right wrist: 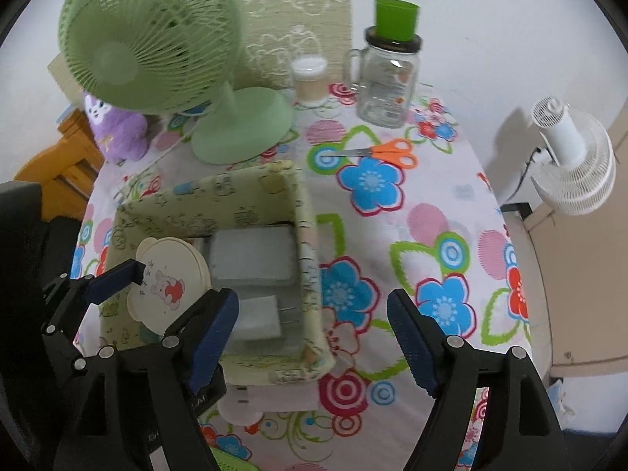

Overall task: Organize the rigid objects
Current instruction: 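Release the white block into the box with the right tool while the left tool lowers the coaster, then lower the coaster into the box and open the left tool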

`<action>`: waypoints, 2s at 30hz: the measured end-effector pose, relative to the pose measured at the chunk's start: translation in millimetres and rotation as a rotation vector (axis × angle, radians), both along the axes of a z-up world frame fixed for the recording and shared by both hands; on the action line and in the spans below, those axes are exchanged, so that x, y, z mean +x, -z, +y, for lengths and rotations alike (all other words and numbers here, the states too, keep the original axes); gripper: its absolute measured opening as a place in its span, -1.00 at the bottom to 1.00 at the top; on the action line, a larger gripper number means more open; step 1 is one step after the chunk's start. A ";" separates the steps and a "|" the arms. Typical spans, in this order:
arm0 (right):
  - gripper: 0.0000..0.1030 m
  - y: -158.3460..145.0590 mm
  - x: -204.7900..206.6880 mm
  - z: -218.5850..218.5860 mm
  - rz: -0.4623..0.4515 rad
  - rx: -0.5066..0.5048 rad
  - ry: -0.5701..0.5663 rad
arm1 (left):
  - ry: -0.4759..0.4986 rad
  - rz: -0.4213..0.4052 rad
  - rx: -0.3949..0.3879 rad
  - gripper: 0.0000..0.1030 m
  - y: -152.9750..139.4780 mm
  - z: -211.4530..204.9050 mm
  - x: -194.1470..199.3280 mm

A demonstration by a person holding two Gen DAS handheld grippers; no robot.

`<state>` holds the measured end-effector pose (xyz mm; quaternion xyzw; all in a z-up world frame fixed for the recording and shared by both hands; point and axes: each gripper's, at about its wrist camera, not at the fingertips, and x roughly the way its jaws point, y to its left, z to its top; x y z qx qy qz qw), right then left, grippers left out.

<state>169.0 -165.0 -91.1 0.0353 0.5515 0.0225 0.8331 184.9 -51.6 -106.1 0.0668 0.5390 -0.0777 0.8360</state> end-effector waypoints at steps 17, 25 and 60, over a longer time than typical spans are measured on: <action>0.57 30.2 5.6 -28.0 0.056 0.049 0.110 | 0.083 0.046 0.002 0.54 41.2 -22.9 18.8; 0.57 33.2 7.5 -24.8 0.058 0.054 0.127 | 0.084 0.017 0.039 0.87 38.5 -24.9 15.2; 0.64 -3.3 -28.5 6.1 -0.015 0.058 0.001 | -0.018 -0.039 0.053 0.93 -4.0 4.0 -36.3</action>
